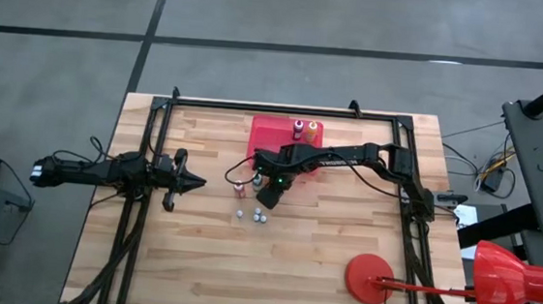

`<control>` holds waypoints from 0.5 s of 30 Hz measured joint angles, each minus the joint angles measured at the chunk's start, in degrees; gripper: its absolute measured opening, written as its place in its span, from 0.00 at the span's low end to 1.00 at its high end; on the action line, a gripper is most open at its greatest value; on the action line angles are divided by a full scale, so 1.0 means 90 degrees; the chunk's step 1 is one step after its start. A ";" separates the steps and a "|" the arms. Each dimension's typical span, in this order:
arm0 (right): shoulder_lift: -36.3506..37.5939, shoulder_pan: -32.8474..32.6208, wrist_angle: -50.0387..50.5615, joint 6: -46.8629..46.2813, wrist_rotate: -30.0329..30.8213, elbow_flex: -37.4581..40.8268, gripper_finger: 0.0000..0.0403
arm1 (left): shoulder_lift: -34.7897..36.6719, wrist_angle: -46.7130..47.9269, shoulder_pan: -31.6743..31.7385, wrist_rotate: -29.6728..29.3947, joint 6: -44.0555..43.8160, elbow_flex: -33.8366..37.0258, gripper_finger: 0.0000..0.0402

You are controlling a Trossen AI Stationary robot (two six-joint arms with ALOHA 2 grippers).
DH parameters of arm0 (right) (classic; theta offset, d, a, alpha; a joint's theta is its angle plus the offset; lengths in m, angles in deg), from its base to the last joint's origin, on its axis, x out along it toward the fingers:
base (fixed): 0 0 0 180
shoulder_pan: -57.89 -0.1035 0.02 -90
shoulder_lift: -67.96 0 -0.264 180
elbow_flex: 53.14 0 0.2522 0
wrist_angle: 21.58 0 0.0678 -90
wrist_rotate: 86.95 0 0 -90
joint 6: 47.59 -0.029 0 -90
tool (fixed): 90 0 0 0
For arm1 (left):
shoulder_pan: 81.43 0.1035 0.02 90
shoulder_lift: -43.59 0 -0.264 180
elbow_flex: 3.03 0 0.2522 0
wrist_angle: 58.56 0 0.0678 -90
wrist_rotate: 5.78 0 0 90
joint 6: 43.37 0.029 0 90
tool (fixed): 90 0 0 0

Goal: Pick & Place food coloring
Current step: Put the small red food coloring bottle into the pink bin

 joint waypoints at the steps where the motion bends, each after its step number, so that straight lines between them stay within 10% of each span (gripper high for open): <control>1: 0.0000 0.0000 0.0011 0.0000 0.0000 0.0000 0.13 | 0.0000 0.0000 0.0002 -0.0002 0.0002 0.0001 0.00; 15: 0.0085 -0.0068 0.0498 0.0086 0.0217 0.0000 0.14 | 0.0000 0.0000 0.0000 -0.0001 0.0001 0.0002 0.00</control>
